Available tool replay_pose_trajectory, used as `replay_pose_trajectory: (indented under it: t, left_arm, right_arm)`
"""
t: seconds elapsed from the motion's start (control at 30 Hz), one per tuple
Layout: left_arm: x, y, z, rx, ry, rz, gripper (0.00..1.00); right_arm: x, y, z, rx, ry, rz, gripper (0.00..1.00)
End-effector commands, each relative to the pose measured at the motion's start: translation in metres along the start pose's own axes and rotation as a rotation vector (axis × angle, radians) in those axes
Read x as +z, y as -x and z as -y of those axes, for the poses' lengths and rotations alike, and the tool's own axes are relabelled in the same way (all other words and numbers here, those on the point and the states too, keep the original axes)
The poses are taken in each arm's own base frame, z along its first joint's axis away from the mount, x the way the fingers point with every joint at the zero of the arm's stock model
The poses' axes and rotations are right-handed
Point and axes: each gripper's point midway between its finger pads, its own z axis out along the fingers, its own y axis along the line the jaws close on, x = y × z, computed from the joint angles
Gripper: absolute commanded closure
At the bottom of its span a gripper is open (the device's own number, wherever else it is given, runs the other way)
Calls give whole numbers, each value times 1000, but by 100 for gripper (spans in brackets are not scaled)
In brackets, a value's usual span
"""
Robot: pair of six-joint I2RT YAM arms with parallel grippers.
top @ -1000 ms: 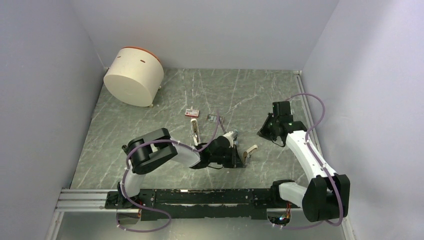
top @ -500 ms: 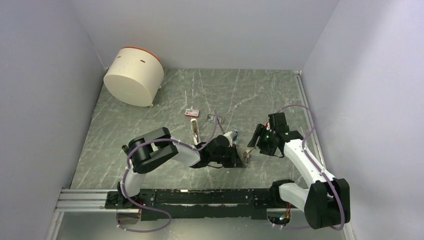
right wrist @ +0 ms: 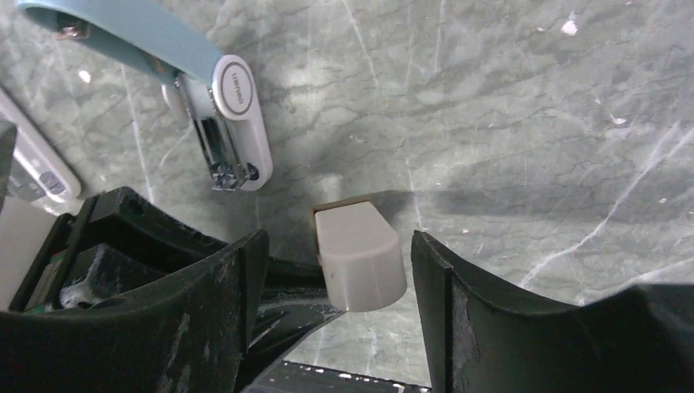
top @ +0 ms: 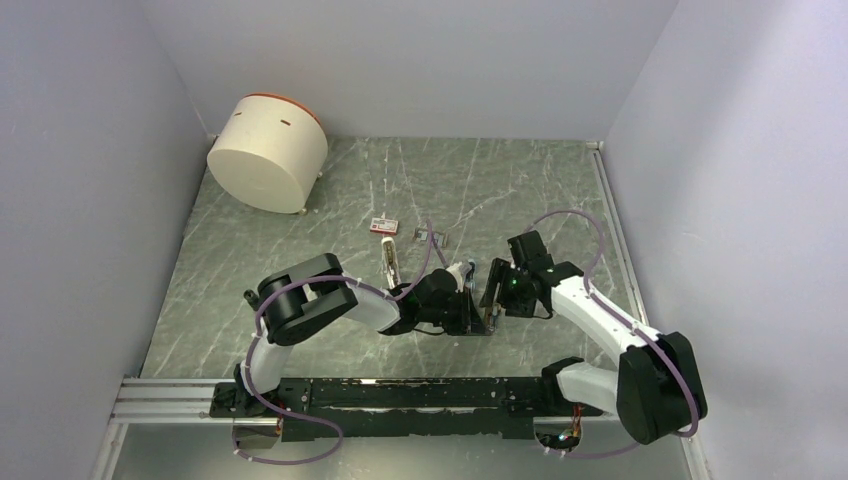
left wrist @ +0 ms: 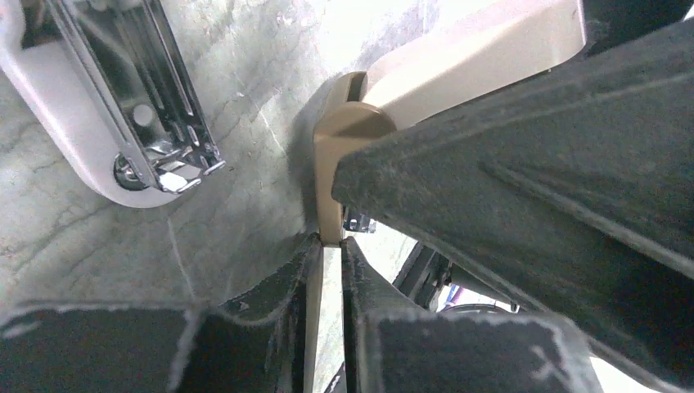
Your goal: Load the staples into the stapler
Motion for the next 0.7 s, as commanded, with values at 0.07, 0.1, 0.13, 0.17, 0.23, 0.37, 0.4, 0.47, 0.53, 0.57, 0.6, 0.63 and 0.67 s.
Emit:
replay_pose_trajectory:
  t: [0.07,0.1,0.13,0.17,0.23,0.37,0.4,0.47,0.53,0.57,0.6,0.63,0.67]
  left_arm:
    - [-4,-14,-37,-15,111,-44,81]
    - [-4,-14,-36,-14,109,-43,81]
    - [-4,-14,-36,-14,108,-42,80]
    - [-5,-14,-36,-14,106,-40,79]
    - [-6,-12,-34,-10,100,-33,77]
    - [-12,-4,-28,14,104,-2,67]
    - [-14,-2,-27,22,106,8,65]
    - [-18,2,-23,39,114,24,60]
    - [-24,5,-23,55,137,38,56]
    - [-27,7,-22,67,149,47,55]
    - [-30,8,-23,82,168,55,54]
    - [-34,11,-21,99,182,68,53]
    - [-38,13,-19,121,197,81,52]
  right_arm:
    - [8,6,7,3,-76,47,42]
    - [10,4,6,1,-77,40,45]
    - [12,2,5,-2,-78,32,50]
    - [13,1,4,-1,-79,26,54]
    - [15,0,2,1,-85,20,60]
    - [12,12,13,22,-175,78,68]
    - [9,18,15,25,-193,103,69]
    - [4,28,22,34,-246,150,69]
    - [-1,40,26,34,-290,192,69]
    - [-2,45,26,34,-304,207,69]
    - [-2,50,27,29,-318,221,69]
    - [-2,55,27,25,-328,236,69]
    - [0,59,27,22,-331,245,69]
